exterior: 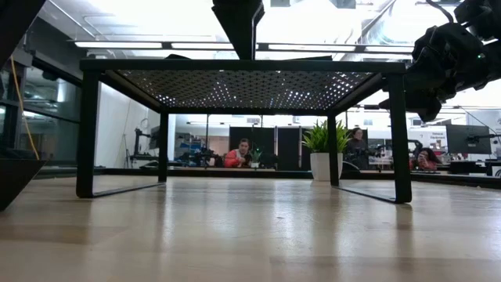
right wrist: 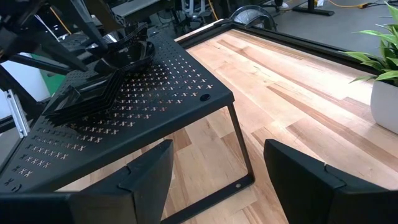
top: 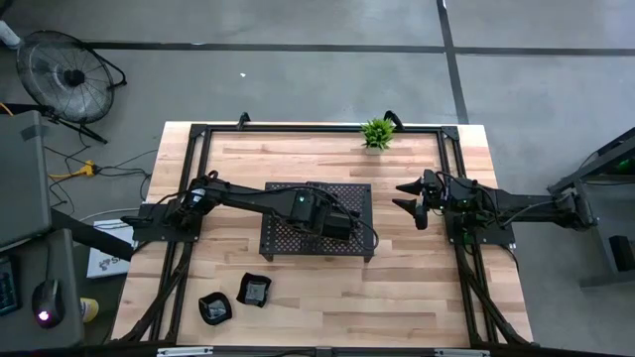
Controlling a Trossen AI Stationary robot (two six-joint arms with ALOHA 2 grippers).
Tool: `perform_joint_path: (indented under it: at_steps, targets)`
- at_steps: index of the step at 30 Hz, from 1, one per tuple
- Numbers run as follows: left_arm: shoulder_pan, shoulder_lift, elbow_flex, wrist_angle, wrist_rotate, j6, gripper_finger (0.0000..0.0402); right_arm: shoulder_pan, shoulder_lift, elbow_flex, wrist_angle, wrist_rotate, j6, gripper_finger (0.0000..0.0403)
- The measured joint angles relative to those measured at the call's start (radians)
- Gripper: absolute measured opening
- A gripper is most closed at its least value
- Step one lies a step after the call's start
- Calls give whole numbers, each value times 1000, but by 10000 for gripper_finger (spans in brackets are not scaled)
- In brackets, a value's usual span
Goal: Pick & Place Mini shaped plates
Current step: Stack the leaf shaped plate on top of the leaf shaped plates on the shelf
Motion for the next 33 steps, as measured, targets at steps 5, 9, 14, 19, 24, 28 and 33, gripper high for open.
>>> perform_joint_path:
  at_steps: [5,9,14,19,24,28,33]
  targets:
    - [0,0,0,0,-16,-9,189,0,0,0,0,0,0,246]
    - [-1,0,0,0,-12,-12,189,0,0,0,0,0,0,246]
    - [-11,-1,0,16,-11,-12,189,0,0,0,0,0,0,246]
    - [-20,-4,22,14,-9,-20,189,0,0,0,0,0,0,246]
    - [-31,-5,78,-29,-12,-20,189,0,0,0,0,0,0,246]
    - [-45,-10,123,-82,-18,-28,189,0,0,0,0,0,0,246]
    - [-76,-67,121,-80,-25,-65,188,0,0,0,0,0,0,246]
